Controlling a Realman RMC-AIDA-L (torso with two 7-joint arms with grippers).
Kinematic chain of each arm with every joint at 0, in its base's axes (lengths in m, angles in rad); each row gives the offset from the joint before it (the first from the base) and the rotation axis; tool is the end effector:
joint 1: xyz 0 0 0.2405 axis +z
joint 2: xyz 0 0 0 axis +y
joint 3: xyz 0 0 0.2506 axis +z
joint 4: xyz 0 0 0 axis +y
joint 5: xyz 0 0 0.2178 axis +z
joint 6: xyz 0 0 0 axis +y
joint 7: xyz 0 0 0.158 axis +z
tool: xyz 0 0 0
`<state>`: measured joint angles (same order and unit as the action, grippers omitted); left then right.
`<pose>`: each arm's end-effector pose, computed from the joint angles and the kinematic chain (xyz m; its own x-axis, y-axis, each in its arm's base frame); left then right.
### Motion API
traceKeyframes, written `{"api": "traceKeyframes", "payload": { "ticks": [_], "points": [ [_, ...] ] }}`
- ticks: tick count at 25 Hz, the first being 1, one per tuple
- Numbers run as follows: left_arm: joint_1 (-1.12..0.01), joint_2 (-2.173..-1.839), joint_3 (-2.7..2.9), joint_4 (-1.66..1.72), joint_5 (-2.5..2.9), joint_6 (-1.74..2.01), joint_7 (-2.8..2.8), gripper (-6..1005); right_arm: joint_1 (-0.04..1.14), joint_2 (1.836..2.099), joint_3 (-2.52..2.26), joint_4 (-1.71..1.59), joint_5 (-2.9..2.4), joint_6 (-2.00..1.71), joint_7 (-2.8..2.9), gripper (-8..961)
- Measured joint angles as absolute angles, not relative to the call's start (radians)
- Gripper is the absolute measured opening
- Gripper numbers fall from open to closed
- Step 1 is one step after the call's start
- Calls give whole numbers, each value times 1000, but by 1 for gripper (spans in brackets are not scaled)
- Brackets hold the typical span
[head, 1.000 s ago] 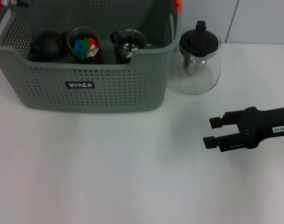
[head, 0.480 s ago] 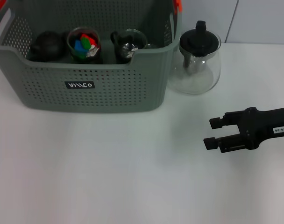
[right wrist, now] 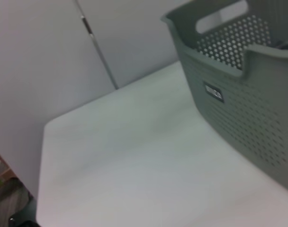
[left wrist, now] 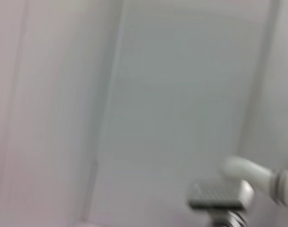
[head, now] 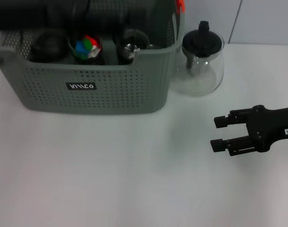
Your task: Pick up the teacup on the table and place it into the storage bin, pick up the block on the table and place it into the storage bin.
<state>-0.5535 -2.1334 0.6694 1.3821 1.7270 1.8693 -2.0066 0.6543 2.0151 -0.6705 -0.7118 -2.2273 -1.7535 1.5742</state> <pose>-0.1214 0.3321 0.1078 0.7311 0.2002 0.6522 0.3265 -0.9421 -0.0768 0.2360 0.3430 0.0121 0.8562 -0.4176 -0.3042 -0.4272 -0.9034 0.0380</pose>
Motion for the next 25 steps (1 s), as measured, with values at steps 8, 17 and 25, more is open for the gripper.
{"api": "traceKeyframes", "payload": {
  "ticks": [8,17,25],
  "points": [
    [-417,-2176,650,1196,1935,1881,-1720,916,678,2050,-675,-686,-2208,-1766,1446,821],
    [-427,-2166,567,935,2142,1699,-1557,915,723,2096,-683,-640,-2208,-1704,1372,822],
    [-426,-2164,566,903,2169,1664,-1542,916,741,2095,-708,-591,-2208,-1643,1357,822]
  ]
}}
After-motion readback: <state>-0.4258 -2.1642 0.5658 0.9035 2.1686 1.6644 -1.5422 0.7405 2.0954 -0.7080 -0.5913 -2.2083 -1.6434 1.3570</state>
